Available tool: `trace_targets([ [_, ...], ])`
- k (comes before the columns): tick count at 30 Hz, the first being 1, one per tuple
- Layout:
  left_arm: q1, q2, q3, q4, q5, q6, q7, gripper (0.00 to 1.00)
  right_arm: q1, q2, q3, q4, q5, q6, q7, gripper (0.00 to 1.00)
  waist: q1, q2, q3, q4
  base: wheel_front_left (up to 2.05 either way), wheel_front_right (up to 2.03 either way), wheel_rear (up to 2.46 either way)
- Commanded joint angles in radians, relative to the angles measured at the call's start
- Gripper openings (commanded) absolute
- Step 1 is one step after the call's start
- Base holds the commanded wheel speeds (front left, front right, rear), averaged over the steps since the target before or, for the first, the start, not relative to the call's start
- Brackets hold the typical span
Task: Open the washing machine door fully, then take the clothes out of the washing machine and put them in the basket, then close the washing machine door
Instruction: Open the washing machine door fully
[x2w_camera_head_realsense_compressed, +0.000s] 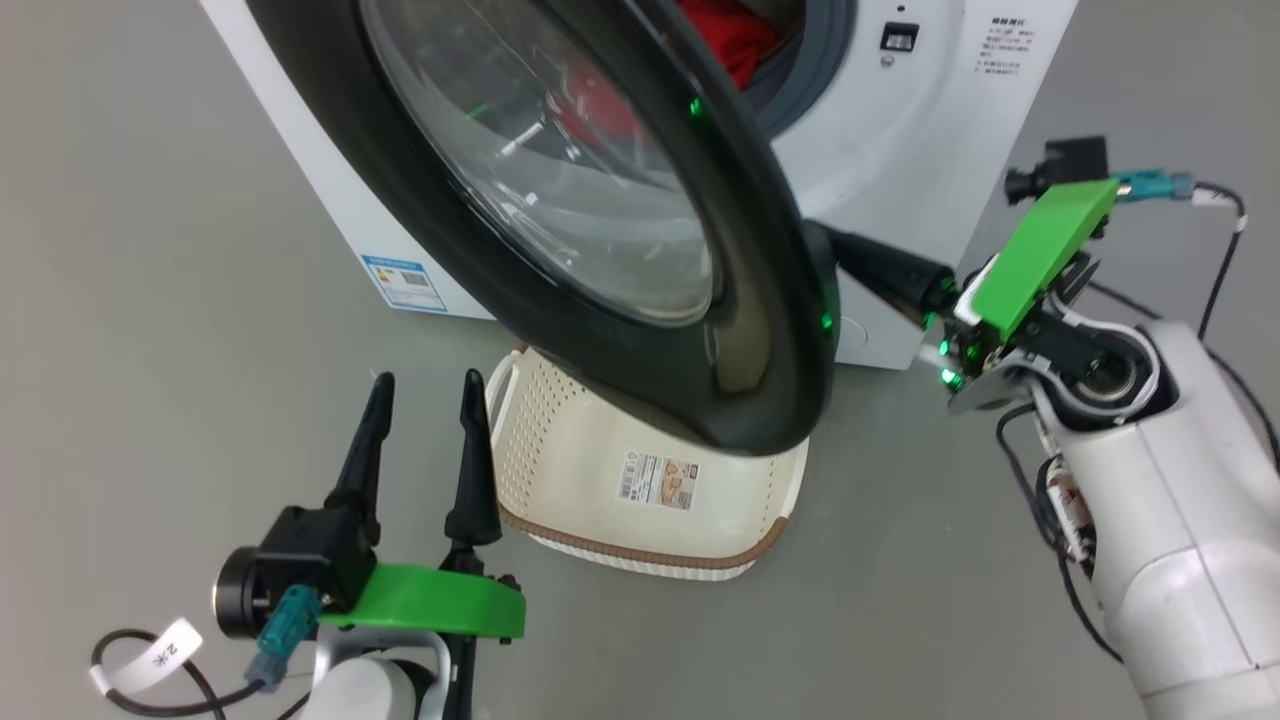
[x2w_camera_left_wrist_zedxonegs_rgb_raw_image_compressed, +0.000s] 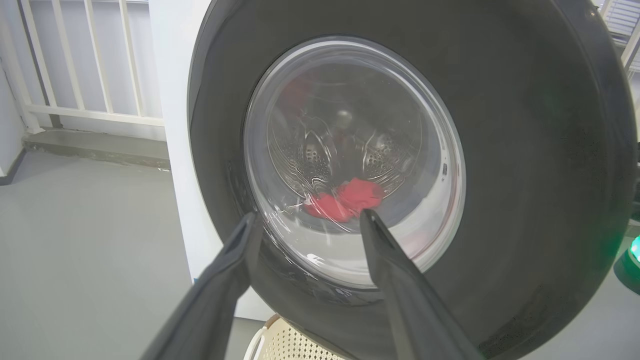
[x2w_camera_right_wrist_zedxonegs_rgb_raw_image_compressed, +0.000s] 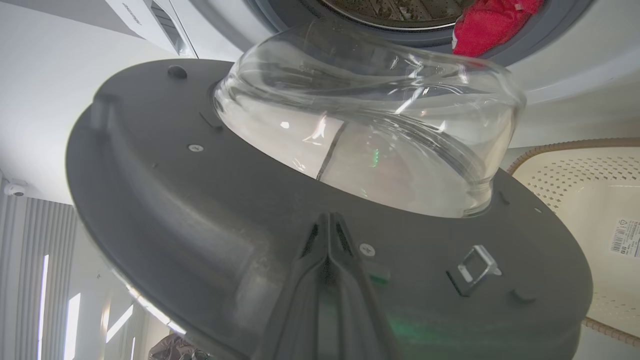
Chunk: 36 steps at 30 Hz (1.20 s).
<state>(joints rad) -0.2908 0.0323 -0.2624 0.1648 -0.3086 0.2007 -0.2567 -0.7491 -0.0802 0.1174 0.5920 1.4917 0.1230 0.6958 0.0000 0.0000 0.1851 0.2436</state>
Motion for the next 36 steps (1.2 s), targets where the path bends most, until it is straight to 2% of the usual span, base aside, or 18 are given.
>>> trace_targets([
  [1, 0.005, 0.018, 0.037, -0.024, 0.012, -0.001, -0.005, 1.0, 0.016, 0.03, 0.036, -0.052, 0.023, 0.008, 0.003, 0.0, 0.0, 0.0, -0.022, 0.012, 0.0, 0.0, 0.0],
  [21, 0.055, 0.018, 0.048, -0.027, 0.017, -0.004, -0.005, 1.0, 0.158, 0.03, 0.198, -0.203, 0.127, 0.008, -0.025, 0.0, 0.0, 0.0, -0.079, 0.115, 0.0, 0.0, 0.0],
  [36, 0.073, 0.018, 0.032, -0.021, 0.011, -0.011, -0.005, 1.0, 0.213, 0.027, 0.286, -0.233, 0.178, 0.008, -0.056, 0.0, 0.0, 0.0, -0.107, 0.189, 0.0, 0.0, 0.0],
])
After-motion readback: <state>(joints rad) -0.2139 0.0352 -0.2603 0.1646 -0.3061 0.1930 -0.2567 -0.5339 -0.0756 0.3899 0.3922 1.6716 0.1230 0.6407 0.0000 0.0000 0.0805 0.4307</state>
